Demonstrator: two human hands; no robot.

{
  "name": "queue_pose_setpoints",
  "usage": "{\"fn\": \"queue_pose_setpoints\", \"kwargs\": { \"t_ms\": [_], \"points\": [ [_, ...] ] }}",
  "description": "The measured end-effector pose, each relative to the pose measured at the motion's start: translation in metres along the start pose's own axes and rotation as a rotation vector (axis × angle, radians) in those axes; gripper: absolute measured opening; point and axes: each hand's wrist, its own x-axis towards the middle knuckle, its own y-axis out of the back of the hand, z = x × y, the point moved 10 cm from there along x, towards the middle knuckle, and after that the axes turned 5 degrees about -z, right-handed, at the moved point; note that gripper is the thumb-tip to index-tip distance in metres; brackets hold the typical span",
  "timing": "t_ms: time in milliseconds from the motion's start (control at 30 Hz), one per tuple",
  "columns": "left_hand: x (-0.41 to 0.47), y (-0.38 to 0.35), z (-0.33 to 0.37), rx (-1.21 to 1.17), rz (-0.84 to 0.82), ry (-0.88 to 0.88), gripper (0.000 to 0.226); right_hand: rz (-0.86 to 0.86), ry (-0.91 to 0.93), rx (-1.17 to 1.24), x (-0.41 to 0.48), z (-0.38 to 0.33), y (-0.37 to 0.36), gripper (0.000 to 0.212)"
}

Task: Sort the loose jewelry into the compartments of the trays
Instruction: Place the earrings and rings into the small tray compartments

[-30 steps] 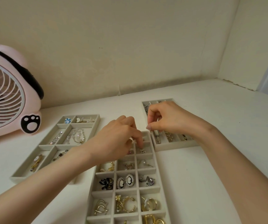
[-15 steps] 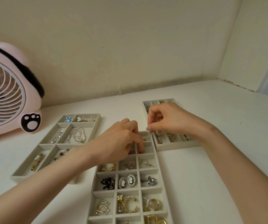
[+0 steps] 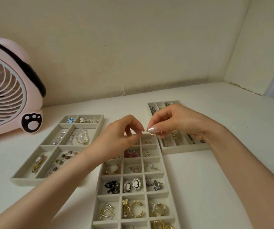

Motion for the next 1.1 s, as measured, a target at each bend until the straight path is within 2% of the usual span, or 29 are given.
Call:
{"fn": "queue_pose_setpoints", "kwargs": {
  "t_ms": [100, 233, 500, 667, 733, 833, 933, 1100],
  "points": [
    [-0.001, -0.005, -0.008, -0.335, -0.004, 0.060, 0.017, 0.025, -0.014, 0.105, 0.001, 0.003, -0.001, 0.005],
    [-0.005, -0.008, -0.011, -0.535, -0.005, 0.105, 0.017, 0.025, -0.035, 0.184, 0.003, 0.006, -0.005, 0.006],
    [-0.011, -0.003, -0.015, -0.445, 0.017, 0.147, 0.006, 0.112, 0.007, 0.059, 0.005, -0.003, -0.005, 0.005],
    [-0.013, -0.016, -0.019, -0.711, -0.105, 0.218, 0.012, 0.152, 0.094, 0.018, 0.004, -0.013, -0.005, 0.006],
    [-0.013, -0.020, -0.016, -0.797, -0.139, 0.212, 0.023, 0.169, 0.138, 0.025, 0.004, -0.017, -0.006, 0.007],
    [-0.014, -0.017, -0.019, -0.812, -0.081, 0.217, 0.036, 0.193, 0.186, 0.070, 0.005, -0.020, -0.008, 0.010],
    [-0.013, -0.011, -0.026, -0.776, 0.016, 0.219, 0.027, 0.179, 0.204, 0.120, 0.007, -0.019, -0.011, 0.009],
    [-0.011, -0.007, -0.026, -0.817, 0.050, 0.181, 0.019, 0.235, 0.188, 0.132, 0.003, -0.018, 0.000, 0.019]
  ]
}}
